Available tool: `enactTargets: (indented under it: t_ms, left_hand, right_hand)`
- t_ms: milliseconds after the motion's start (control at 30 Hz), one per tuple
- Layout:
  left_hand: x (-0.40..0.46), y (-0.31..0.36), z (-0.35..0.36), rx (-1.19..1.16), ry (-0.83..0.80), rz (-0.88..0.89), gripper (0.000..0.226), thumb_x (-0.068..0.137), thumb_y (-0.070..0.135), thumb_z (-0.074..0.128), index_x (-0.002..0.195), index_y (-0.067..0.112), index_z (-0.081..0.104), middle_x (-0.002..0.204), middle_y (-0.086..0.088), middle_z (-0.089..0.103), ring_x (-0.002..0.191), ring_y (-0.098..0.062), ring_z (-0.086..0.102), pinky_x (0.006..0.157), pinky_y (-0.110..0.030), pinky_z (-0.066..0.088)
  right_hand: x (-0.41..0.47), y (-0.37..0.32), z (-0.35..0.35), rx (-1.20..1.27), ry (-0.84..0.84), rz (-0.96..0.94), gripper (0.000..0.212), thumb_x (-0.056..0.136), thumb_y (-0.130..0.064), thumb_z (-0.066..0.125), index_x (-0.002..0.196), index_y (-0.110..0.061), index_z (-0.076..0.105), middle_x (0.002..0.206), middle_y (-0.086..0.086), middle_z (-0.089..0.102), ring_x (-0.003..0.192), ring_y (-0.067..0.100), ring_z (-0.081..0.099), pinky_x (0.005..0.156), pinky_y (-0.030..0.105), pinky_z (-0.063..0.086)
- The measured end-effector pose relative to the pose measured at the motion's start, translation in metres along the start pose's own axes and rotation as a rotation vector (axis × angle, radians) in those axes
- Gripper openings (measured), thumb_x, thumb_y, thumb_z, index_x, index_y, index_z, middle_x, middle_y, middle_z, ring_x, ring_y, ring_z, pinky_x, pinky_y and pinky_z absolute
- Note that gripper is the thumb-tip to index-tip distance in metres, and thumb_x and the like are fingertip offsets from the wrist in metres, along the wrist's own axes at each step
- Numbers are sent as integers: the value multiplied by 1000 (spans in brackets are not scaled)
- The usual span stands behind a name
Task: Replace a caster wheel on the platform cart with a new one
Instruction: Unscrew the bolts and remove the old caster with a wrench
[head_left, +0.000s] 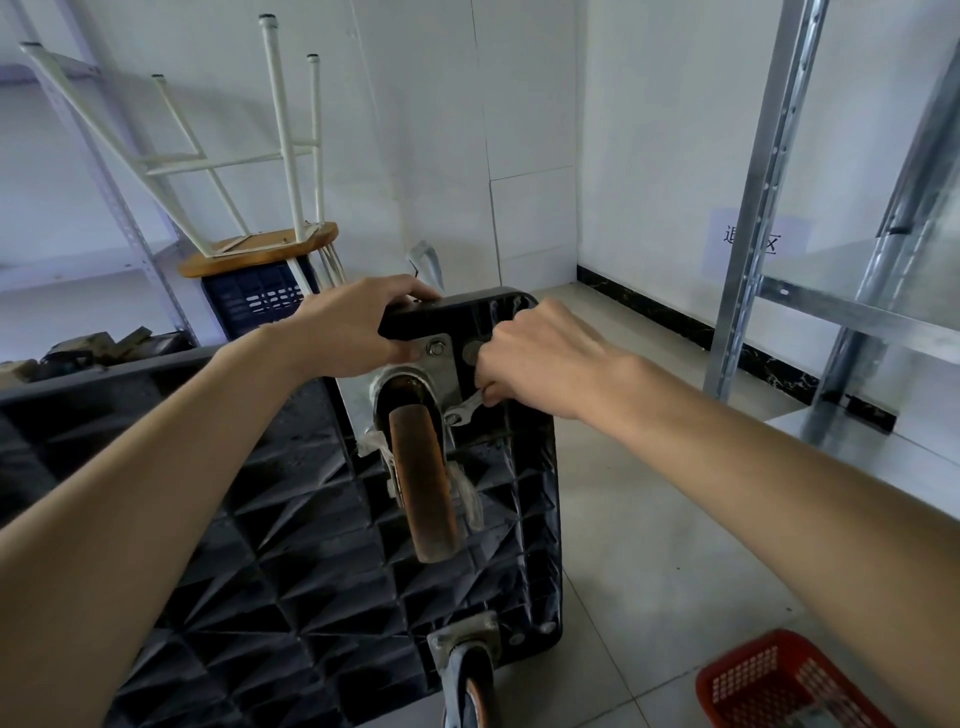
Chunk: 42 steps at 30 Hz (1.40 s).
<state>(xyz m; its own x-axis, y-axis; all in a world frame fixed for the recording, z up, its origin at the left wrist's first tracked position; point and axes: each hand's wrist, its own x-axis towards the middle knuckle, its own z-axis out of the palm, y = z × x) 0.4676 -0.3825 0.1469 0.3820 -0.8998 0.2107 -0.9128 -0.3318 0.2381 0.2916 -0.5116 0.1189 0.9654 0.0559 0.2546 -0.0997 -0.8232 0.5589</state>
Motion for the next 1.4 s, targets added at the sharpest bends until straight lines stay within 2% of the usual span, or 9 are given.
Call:
enactTargets:
  t_ms: [367, 533, 700, 867, 967, 1067, 1167, 1333, 1400]
  left_hand:
    - [-1, 3, 0, -10, -8, 3, 53, 86, 27, 76, 127, 48, 51, 104, 26, 67, 89, -3, 64, 78, -32, 48]
    - [-2, 4, 1, -14, 0, 9, 53, 86, 27, 77, 127, 47, 51, 106, 26, 66, 91, -2, 63, 78, -32, 46]
    - [-3, 4, 3, -42, -16, 27, 53, 86, 22, 77, 129, 41, 53, 106, 21, 67, 88, -6, 66, 77, -33, 50]
    - [-4, 7, 1, -62, -22, 34, 53, 88, 14, 75, 134, 31, 54, 109, 6, 68, 68, -11, 64, 57, -26, 49]
    - [-5, 9, -1, 30, -5, 42, 55, 88, 19, 75, 137, 30, 51, 112, 1, 67, 81, -16, 64, 70, -33, 51]
    - [-14, 5, -2, 166, 81, 62, 61, 89, 30, 73, 143, 37, 45, 127, 4, 63, 113, -25, 61, 95, -43, 48]
    - [-39, 10, 9, 55, 209, 104, 61, 93, 40, 63, 149, 35, 40, 147, 9, 52, 137, -18, 46, 111, -47, 39]
    - [-90, 8, 45, 58, 404, 263, 48, 104, 35, 45, 150, 24, 43, 156, 6, 41, 146, -12, 33, 122, -34, 22]
    - [-110, -3, 57, 12, 462, 246, 46, 107, 35, 42, 151, 21, 43, 158, 6, 39, 147, -12, 33, 121, -40, 26]
  right_hand:
    - [-23, 9, 32, 134, 87, -2, 24, 103, -45, 46, 103, -35, 68, 93, -8, 70, 89, 21, 68, 48, 28, 16]
    - [-45, 25, 51, 412, 49, 64, 22, 97, -54, 53, 110, -44, 68, 97, -15, 72, 89, 16, 67, 60, 30, 42]
    - [-94, -7, 107, 681, -120, 241, 24, 98, -57, 51, 109, -42, 66, 88, -17, 69, 82, 9, 62, 59, 26, 36]
    - [-147, -64, 158, 825, -269, 330, 20, 91, -51, 65, 104, -39, 58, 72, -13, 63, 60, -1, 49, 55, 25, 34]
    - [-171, -96, 182, 862, -356, 364, 17, 90, -47, 66, 103, -38, 58, 74, -13, 61, 64, 2, 51, 56, 26, 33]
    - [-183, -115, 199, 884, -364, 391, 16, 91, -48, 64, 102, -37, 59, 74, -16, 59, 66, 1, 53, 57, 21, 34]
    - [-187, -121, 202, 866, -371, 397, 18, 91, -50, 62, 103, -37, 60, 75, -18, 59, 69, 2, 56, 56, 19, 32]
    - [-181, -123, 195, 823, -395, 387, 17, 92, -50, 62, 103, -38, 60, 76, -16, 61, 69, 3, 56, 57, 21, 34]
    - [-180, -127, 190, 815, -408, 381, 17, 92, -51, 62, 102, -38, 60, 78, -15, 63, 69, 2, 56, 60, 24, 41]
